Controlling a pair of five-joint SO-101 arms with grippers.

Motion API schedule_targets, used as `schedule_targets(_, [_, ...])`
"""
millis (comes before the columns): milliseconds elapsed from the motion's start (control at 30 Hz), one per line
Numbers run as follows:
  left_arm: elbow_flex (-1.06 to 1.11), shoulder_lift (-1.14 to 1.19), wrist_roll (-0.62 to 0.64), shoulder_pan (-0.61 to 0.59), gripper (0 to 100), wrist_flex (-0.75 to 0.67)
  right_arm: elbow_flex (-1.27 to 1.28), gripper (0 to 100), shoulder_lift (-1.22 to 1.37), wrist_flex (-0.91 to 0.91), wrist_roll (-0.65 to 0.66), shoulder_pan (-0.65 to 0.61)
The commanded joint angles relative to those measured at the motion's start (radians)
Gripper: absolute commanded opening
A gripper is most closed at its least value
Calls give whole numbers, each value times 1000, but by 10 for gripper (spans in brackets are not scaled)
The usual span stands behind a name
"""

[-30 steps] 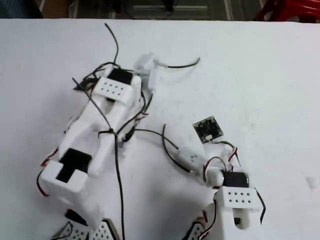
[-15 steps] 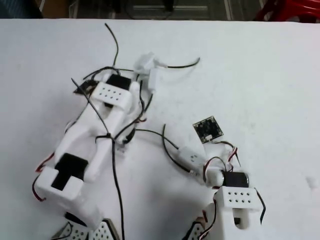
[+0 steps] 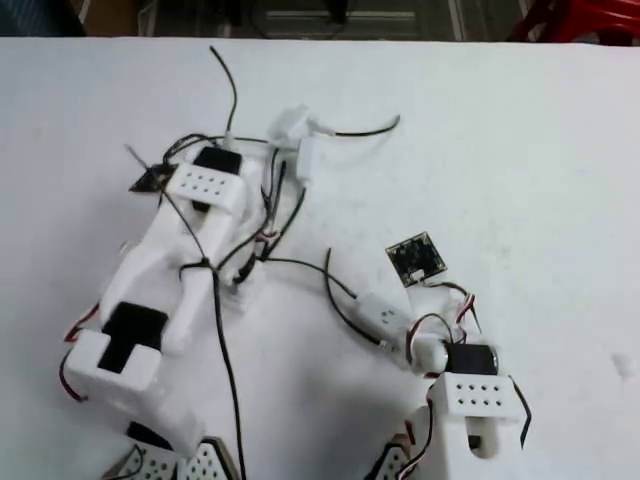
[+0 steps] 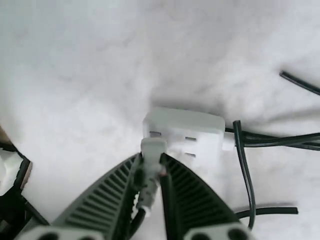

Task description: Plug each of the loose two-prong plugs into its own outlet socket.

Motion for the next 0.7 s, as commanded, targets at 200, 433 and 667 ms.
schedule_targets(200, [17,-13,-8,36,24,-34,-5,32,-15,-16,2,4])
schedule_targets(433, [192,-15,-9,28,24,-183,-5,32,-15,-16,2,4])
schedule_targets(667, [296,-16,-147,33,24,-302,3,32,-15,-16,2,-1])
